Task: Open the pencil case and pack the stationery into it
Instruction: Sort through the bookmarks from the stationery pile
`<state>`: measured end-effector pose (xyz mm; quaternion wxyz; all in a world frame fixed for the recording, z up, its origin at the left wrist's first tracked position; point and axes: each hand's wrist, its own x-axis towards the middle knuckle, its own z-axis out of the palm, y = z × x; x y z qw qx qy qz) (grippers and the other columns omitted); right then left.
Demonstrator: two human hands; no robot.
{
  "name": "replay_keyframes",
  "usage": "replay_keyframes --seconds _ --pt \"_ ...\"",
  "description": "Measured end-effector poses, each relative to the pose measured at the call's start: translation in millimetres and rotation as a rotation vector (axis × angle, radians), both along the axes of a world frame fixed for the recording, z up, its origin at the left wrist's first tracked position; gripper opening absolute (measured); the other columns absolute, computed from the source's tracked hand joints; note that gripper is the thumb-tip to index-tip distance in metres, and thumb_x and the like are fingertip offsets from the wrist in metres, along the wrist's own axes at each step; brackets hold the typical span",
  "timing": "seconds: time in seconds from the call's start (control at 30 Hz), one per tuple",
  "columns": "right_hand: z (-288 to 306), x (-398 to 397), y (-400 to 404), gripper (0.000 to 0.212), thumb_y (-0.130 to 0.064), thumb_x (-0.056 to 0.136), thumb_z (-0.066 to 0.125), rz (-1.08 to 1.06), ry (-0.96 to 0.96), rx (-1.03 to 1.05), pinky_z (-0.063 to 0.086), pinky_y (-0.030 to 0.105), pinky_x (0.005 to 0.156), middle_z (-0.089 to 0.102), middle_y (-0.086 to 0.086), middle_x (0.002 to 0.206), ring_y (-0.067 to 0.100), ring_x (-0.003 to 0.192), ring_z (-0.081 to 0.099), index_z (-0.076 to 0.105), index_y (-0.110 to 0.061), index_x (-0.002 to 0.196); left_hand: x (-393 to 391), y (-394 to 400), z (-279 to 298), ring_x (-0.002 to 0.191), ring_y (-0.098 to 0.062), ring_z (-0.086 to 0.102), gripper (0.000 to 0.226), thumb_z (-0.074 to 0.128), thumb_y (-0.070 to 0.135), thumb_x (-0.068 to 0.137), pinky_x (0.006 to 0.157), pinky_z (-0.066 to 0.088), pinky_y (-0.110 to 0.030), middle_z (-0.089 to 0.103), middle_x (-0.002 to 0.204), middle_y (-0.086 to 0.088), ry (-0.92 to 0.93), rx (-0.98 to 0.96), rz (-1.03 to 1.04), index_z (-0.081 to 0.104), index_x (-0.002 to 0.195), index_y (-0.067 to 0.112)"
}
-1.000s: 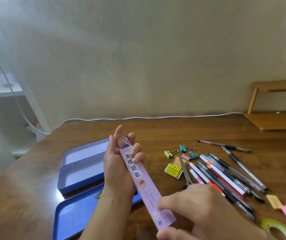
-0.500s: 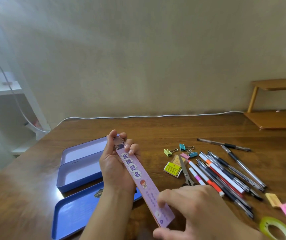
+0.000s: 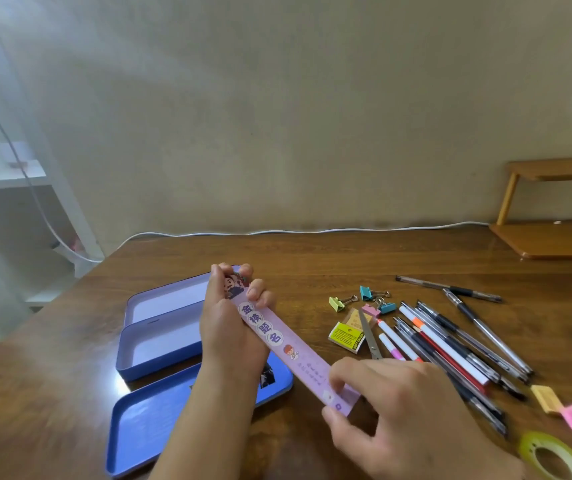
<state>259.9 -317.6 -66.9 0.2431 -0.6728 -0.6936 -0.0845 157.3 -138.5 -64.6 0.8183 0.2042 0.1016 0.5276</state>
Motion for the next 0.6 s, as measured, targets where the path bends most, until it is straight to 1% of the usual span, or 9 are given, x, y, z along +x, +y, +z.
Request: replay_keyframes --seconds 0.1,0.13,0.2,0.23,0.3,0.37,0.4,0.47,0.6 --pt "-0.6 3.1 2.6 0.022 -0.053 0.070 0.059 -0.069 -0.003 0.018 0.023 0.009 0.044 0.059 -0.016 0.059 0.002 0.048 0.040 0.049 -0.035 0.078 -0.7 1.4 -1.0 0.042 -0.007 0.031 0.032 0.044 0.048 0.097 0.040 0.029 -0.019 0.048 0.070 0.003 0.044 -0.043 0.001 0.059 0.087 0.022" --pt "0.7 2.7 2.6 0.021 -0.052 0.071 0.059 -0.091 0.007 0.004 0.021 0.009 0.045 0.058 -0.015 0.058 0.003 0.048 0.039 0.049 -0.035 0.078 -1.1 -0.3 1.4 0.040 -0.007 0.030 0.036 0.043 0.053 0.096 0.039 0.026 -0.019 0.047 0.067 0.004 0.061 -0.060 0.009 0.060 0.086 0.022" --pt "-0.1 2.8 3.0 0.022 -0.056 0.075 0.056 -0.109 0.017 -0.022 0.020 0.009 0.044 0.055 -0.017 0.059 0.004 0.049 0.042 0.049 -0.036 0.080 -3.9 -3.6 6.0 0.038 -0.008 0.027 0.044 0.041 0.055 0.096 0.039 0.023 -0.019 0.042 0.062 0.005 0.063 -0.092 0.037 0.056 0.073 0.022" --pt "-0.7 2.9 3.8 0.023 -0.059 0.078 0.054 -0.109 0.025 -0.043 0.023 0.009 0.044 0.054 -0.021 0.063 0.001 0.052 0.045 0.049 -0.037 0.083 -6.2 -5.9 8.8 0.038 -0.009 0.026 0.044 0.040 0.050 0.097 0.039 0.022 -0.019 0.038 0.061 0.005 0.047 -0.104 0.057 0.053 0.067 0.021" --pt "-0.7 2.7 4.4 0.030 -0.064 0.081 0.050 -0.085 0.105 -0.114 0.037 0.012 0.051 0.053 -0.026 0.074 -0.003 0.067 0.051 0.048 -0.036 0.090 -10.7 -13.5 14.8 0.040 -0.010 0.025 0.040 0.041 0.033 0.096 0.039 0.023 -0.021 0.031 0.060 0.005 0.007 -0.123 0.099 0.050 0.059 0.021" --pt "-0.3 2.6 6.2 0.034 -0.066 0.080 0.050 -0.071 0.166 -0.126 0.047 0.019 0.063 0.058 -0.023 0.085 0.001 0.080 0.055 0.048 -0.034 0.093 -13.1 -23.2 20.4 0.042 -0.010 0.025 0.039 0.043 0.022 0.093 0.040 0.023 -0.022 0.029 0.058 0.004 -0.030 -0.139 0.120 0.048 0.054 0.019" --pt "3.2 0.8 7.5 0.034 -0.065 0.078 0.049 -0.072 0.173 -0.121 0.048 0.021 0.065 0.059 -0.021 0.086 0.003 0.081 0.055 0.047 -0.034 0.092 -14.6 -28.1 23.5 0.042 -0.011 0.025 0.037 0.042 0.019 0.092 0.040 0.024 -0.023 0.029 0.057 0.004 -0.055 -0.146 0.124 0.047 0.055 0.019" --pt "11.1 -3.2 11.3 0.032 -0.063 0.075 0.049 -0.062 0.159 -0.094 0.047 0.021 0.064 0.059 -0.020 0.082 0.003 0.078 0.055 0.047 -0.036 0.091 -18.2 -34.6 30.7 0.043 -0.012 0.026 0.032 0.038 0.016 0.092 0.042 0.024 -0.023 0.029 0.056 0.003 -0.082 -0.136 0.150 0.043 0.061 0.018" --pt "33.3 -21.1 25.0 0.024 -0.059 0.080 0.058 -0.017 0.112 -0.067 0.043 0.017 0.066 0.061 -0.028 0.087 0.002 0.079 0.058 0.052 -0.039 0.092 -34.6 -37.5 37.1 0.046 -0.015 0.028 0.033 0.031 0.011 0.094 0.046 0.027 -0.026 0.031 0.056 0.000 0.007 -0.029 0.273 0.034 0.061 0.016"
